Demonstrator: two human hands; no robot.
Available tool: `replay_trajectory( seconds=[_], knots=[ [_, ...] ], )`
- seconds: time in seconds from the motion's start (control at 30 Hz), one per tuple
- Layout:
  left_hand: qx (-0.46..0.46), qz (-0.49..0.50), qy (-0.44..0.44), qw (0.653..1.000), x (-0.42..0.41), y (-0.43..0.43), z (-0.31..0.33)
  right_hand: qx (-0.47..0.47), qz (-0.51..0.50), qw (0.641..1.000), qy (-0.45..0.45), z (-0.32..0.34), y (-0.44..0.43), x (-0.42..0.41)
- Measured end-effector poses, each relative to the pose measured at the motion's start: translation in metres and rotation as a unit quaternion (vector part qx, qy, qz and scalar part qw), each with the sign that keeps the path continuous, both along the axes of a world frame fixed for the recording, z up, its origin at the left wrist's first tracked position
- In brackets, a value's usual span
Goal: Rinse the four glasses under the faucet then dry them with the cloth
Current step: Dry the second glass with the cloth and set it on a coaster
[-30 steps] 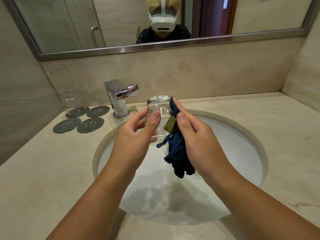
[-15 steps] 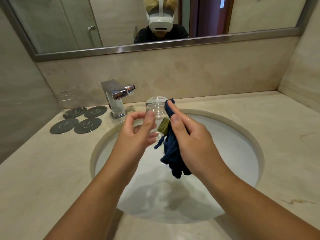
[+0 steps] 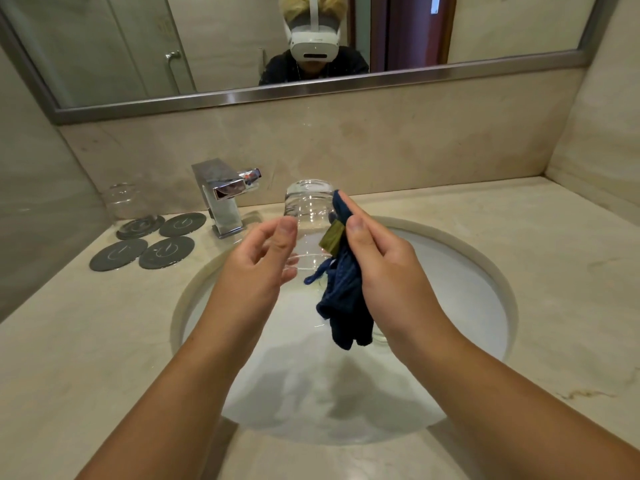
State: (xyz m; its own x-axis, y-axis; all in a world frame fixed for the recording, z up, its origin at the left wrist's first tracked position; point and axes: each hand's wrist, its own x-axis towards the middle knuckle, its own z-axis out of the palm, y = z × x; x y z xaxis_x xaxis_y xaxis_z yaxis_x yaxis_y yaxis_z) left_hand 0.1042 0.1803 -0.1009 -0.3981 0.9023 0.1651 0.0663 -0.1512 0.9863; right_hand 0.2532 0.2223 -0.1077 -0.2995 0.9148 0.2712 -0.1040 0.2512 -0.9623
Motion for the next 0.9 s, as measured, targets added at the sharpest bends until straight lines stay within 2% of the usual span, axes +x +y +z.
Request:
replay_trajectory(
  seconds=[0.17, 0.3, 0.37, 0.5, 0.6, 0.67, 0.77, 0.9],
  knots=[
    [0.047, 0.028, 0.055, 0.997, -0.001, -0.002, -0.001, 0.038, -0.010, 0.999, -0.029, 0.001, -0.002, 0.001],
    [0.038, 0.021, 0.079, 0.996, -0.001, -0.005, -0.001, 0.061, -0.016, 0.997, -0.034, -0.001, -0.003, 0.001],
    [0.041, 0.023, 0.065, 0.997, -0.001, -0.006, 0.001, 0.063, -0.014, 0.997, -0.030, -0.002, -0.002, 0.001],
    [0.057, -0.007, -0.022, 0.998, -0.004, -0.006, 0.002, 0.022, -0.001, 0.999, 0.023, 0.001, 0.001, 0.001],
    [0.043, -0.041, -0.038, 0.997, -0.006, -0.004, 0.001, -0.004, 0.012, 0.999, 0.043, 0.003, 0.002, 0.001],
    [0.033, -0.047, -0.010, 0.998, -0.006, -0.003, -0.002, -0.004, 0.009, 0.999, 0.032, 0.002, 0.002, 0.002],
    [0.016, -0.029, 0.077, 0.996, -0.005, 0.002, -0.007, 0.023, -0.003, 1.000, 0.008, 0.002, 0.001, 0.003],
    [0.015, -0.022, 0.080, 0.996, -0.002, 0.001, -0.006, 0.073, -0.009, 0.997, -0.021, -0.001, -0.003, 0.000]
  ],
)
